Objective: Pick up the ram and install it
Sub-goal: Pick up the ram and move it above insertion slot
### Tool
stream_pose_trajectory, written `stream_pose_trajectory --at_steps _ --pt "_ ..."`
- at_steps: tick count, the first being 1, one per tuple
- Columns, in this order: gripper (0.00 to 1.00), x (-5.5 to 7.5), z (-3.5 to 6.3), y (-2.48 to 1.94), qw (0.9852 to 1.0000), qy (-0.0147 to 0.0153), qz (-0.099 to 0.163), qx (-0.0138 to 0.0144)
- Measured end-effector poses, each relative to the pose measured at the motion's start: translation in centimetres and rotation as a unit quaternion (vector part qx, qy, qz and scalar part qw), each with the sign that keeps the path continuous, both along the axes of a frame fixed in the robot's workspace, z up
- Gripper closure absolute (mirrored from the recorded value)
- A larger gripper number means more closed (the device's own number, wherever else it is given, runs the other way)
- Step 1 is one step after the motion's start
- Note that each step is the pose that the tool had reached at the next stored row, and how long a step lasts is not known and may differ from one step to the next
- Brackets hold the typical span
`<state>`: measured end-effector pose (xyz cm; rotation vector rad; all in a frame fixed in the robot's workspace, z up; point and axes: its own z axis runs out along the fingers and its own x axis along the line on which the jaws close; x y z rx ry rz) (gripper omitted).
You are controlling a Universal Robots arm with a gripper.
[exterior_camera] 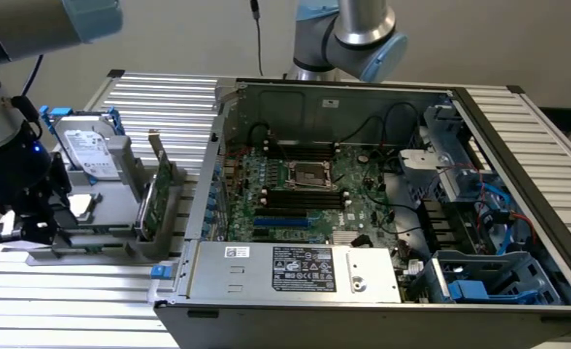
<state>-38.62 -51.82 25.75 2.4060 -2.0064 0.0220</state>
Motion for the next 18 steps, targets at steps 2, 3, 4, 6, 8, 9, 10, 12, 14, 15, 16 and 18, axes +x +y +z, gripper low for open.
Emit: stream_pose_trajectory --at_steps 2,3,4,6,8,9,10,12,14,15,16,18 --pt "0.58 0.1 -0.36 0.01 1.0 0.0 0.0 0.0" --pt "0.58 0.1 -0.54 0.01 1.0 0.0 0.0 0.0" --pt "0.58 0.1 -0.72 0.01 1.0 0.0 0.0 0.0" --pt "0.58 0.1 -1.08 0.01 1.0 0.0 0.0 0.0" --pt "0.58 0.1 -1.45 0.02 1.0 0.0001 0.0 -0.0001" --pt "0.58 0.1 -1.63 0.03 1.0 0.0 0.0 -0.0001" --pt "0.58 0.1 -1.81 0.06 1.0 0.0001 0.0 0.0" --pt "0.58 0.1 -2.17 0.14 1.0 0.0 0.0 0.0005" --pt "0.58 0.1 -2.52 0.26 1.0 0.0001 0.0 0.0013" --pt "0.58 0.1 -2.69 0.32 1.0 0.0001 0.0 0.0017" --pt "0.58 0.1 -2.85 0.38 1.0 0.0 0.0 0.0022" --pt "0.58 0.1 -3.13 0.49 1.0 0.0 0.0 0.0033"
